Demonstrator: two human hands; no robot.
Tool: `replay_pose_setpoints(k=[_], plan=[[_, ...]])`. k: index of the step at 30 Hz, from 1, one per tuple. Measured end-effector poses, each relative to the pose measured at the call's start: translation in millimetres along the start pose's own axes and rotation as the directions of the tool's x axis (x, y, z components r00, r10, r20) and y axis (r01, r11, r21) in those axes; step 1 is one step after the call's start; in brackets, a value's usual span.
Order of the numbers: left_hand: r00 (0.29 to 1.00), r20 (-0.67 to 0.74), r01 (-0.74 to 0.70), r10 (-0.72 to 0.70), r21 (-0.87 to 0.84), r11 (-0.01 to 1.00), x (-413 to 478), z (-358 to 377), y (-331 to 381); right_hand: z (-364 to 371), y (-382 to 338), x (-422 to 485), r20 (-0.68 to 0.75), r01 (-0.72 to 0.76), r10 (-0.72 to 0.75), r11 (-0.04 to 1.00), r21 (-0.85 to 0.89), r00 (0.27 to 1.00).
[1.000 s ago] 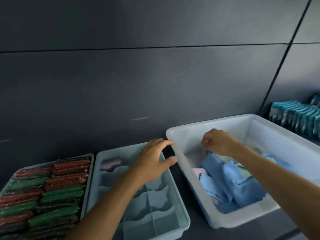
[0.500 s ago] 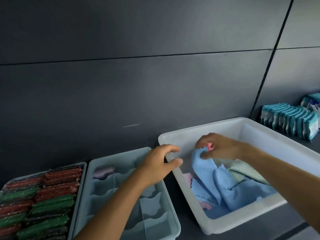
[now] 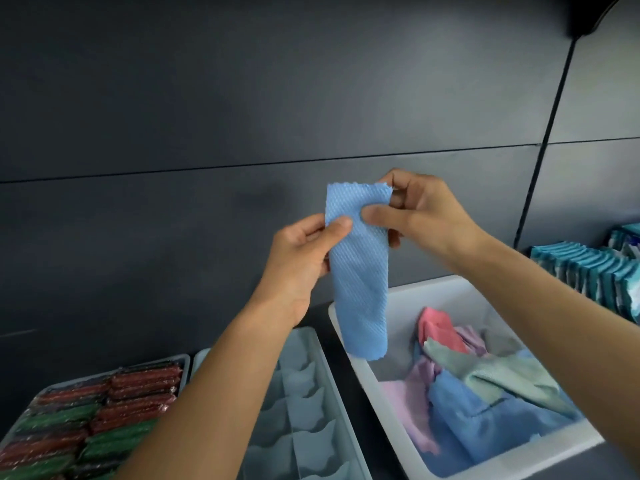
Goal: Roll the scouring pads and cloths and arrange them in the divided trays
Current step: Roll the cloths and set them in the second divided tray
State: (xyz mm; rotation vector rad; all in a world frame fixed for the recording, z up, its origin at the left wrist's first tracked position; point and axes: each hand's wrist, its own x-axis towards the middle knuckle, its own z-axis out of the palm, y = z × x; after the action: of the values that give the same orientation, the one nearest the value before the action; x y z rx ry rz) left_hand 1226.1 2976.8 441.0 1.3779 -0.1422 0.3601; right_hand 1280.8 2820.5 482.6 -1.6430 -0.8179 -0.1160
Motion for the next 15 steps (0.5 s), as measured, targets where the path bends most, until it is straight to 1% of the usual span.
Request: replay_pose_setpoints(k=[2, 3, 5, 6, 7, 8, 9, 10, 11, 12, 13, 14, 15], plan=[[0.997, -0.027, -0.070, 0.070, -0.005, 0.998, 1, -4, 14, 6, -9, 4, -0.018, -0.031, 0.033, 0.991, 0.128, 0.999], [0.994, -0.036, -0.101, 0.102, 0.010, 0.995, 1, -7, 20, 9, -13, 6, -0.020, -0.053, 0.057, 0.988, 0.147, 0.998], [0.985, -0.075, -0.149, 0.152, 0.046, 0.988, -1, -11, 26, 19, -21, 10, -0.032, -0.045, 0.049, 0.994, 0.096, 0.998], [0.975, -0.126, -0.170, 0.181, 0.091, 0.981, -2, -14, 27, 24, -24, 12, -0.049, -0.019, 0.021, 0.999, 0.047, 0.999], [0.954, -0.196, -0.195, 0.225, 0.164, 0.967, -3, -17, 26, 29, -28, 14, -0.076, 0.006, -0.006, 1.000, -0.001, 0.997], [0.918, -0.265, -0.229, 0.293, 0.248, 0.941, -6, -20, 24, 33, -33, 16, -0.106, 0.019, -0.023, 0.999, -0.032, 0.994], [0.881, -0.299, -0.273, 0.368, 0.314, 0.909, -12, -23, 22, 38, -37, 18, -0.132, 0.015, -0.020, 0.999, -0.038, 0.991], [0.864, -0.281, -0.314, 0.417, 0.347, 0.884, -19, -26, 20, 41, -39, 19, -0.142, -0.006, 0.003, 1.000, -0.021, 0.990], [0.877, -0.220, -0.337, 0.427, 0.352, 0.873, -25, -28, 16, 44, -42, 19, -0.130, -0.040, 0.040, 0.999, 0.004, 0.991], [0.907, -0.135, -0.335, 0.398, 0.341, 0.878, -30, -28, 13, 47, -44, 19, -0.096, -0.082, 0.084, 0.996, 0.024, 0.992], [0.938, -0.062, -0.303, 0.342, 0.337, 0.891, -33, -28, 8, 51, -46, 19, -0.043, -0.134, 0.136, 0.990, 0.037, 0.990], [0.958, -0.027, -0.260, 0.286, 0.346, 0.901, -35, -28, 4, 53, -47, 19, 0.021, -0.189, 0.188, 0.981, 0.046, 0.982], [0.967, -0.033, -0.223, 0.252, 0.365, 0.904, -36, -28, 1, 55, -47, 18, 0.090, -0.240, 0.234, 0.969, 0.052, 0.968]])
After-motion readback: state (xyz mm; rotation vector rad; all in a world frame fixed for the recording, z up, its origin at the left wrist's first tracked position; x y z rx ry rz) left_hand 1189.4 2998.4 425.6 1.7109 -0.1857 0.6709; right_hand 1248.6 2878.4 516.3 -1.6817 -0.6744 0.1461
